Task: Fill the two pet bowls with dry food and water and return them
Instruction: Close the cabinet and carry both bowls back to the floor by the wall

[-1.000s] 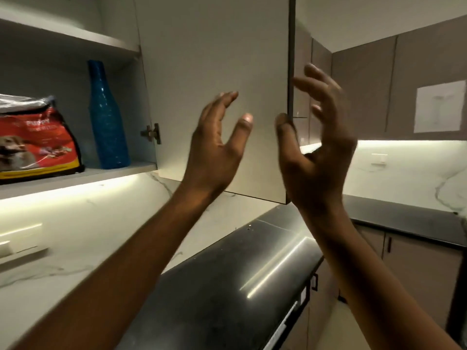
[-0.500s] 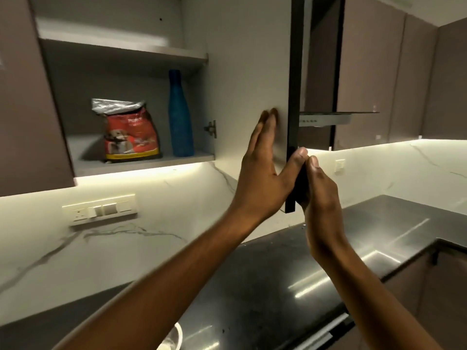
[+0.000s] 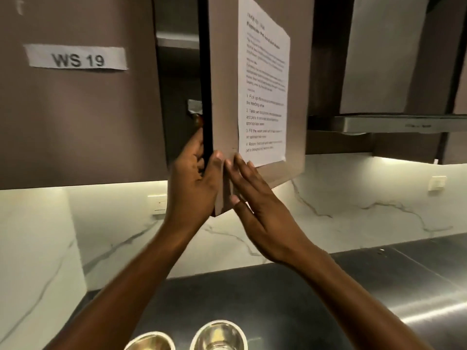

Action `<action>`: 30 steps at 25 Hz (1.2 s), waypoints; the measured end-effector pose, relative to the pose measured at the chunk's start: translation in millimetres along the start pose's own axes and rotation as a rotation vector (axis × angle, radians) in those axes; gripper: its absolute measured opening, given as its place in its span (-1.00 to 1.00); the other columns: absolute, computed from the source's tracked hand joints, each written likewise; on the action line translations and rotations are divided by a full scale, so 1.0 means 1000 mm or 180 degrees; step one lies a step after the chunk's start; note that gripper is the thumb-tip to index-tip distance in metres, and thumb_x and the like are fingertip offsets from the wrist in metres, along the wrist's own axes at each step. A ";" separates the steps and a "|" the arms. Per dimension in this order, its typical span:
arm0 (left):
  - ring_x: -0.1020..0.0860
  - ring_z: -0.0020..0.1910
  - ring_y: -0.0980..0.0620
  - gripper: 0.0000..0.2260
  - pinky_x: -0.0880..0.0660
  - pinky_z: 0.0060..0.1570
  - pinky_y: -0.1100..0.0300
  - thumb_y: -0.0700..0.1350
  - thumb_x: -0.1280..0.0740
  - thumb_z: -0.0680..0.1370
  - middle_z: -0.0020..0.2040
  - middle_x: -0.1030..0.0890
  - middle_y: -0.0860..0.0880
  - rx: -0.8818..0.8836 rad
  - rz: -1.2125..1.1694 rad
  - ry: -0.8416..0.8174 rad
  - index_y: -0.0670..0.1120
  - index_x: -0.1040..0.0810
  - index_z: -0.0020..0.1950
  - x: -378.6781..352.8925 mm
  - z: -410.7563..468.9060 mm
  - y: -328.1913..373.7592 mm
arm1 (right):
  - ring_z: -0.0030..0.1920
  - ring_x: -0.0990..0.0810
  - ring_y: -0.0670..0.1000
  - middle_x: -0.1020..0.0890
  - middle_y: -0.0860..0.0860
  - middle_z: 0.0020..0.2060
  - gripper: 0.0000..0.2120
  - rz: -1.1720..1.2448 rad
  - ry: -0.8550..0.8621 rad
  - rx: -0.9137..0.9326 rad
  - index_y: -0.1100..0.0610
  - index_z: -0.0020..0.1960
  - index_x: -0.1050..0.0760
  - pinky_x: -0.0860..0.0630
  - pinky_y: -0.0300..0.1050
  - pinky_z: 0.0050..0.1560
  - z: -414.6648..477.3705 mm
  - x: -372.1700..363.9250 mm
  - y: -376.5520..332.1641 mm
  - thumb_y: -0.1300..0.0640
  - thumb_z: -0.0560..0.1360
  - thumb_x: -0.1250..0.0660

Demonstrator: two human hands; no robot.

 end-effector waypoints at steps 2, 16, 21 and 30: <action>-0.54 0.32 0.30 -0.48 -0.48 0.27 0.47 -0.14 -0.34 0.69 0.39 -0.49 0.24 0.0203 0.0174 0.0015 -0.01 -0.33 0.64 0.029 0.019 -0.036 | 0.71 0.30 -0.20 0.23 -0.32 0.71 -0.41 -0.0479 0.0041 0.0128 -0.27 0.73 0.16 0.08 -0.09 0.64 0.030 -0.041 0.004 -0.13 0.80 -0.05; 0.41 0.63 -0.04 -0.36 0.36 0.61 -0.03 0.11 0.05 0.76 0.70 0.36 -0.08 -0.0826 0.3619 -0.0921 -0.10 0.32 0.70 0.060 0.103 -0.184 | 0.75 0.20 0.14 0.12 0.01 0.77 -0.31 -0.1261 0.0581 -0.0067 -0.02 0.77 0.07 -0.12 0.33 0.69 0.143 -0.170 0.046 0.06 0.76 -0.22; 0.32 0.70 -0.06 -0.35 0.20 0.69 -0.07 0.13 0.06 0.76 0.73 0.32 -0.08 -0.0687 0.3538 -0.1165 -0.10 0.28 0.72 0.060 0.115 -0.225 | 0.75 0.16 0.18 0.08 0.05 0.77 -0.32 -0.1399 0.0589 -0.0268 0.00 0.77 0.04 -0.12 0.32 0.69 0.165 -0.190 0.056 0.12 0.76 -0.22; 0.28 0.70 -0.12 -0.36 0.27 0.65 -0.05 0.01 -0.02 0.77 0.75 0.23 -0.16 -0.0961 0.3712 -0.0960 -0.18 0.24 0.72 0.054 0.120 -0.244 | 0.75 0.15 0.25 0.07 0.12 0.76 -0.34 -0.1478 0.0592 -0.0246 0.07 0.77 0.03 -0.09 0.38 0.68 0.183 -0.200 0.061 0.12 0.77 -0.21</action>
Point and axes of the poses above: each hand's wrist, its own z-axis towards the middle knuckle, its own x-axis out of the back of the hand, y = z × x, the point moved 8 cm from there along z, towards the middle knuckle
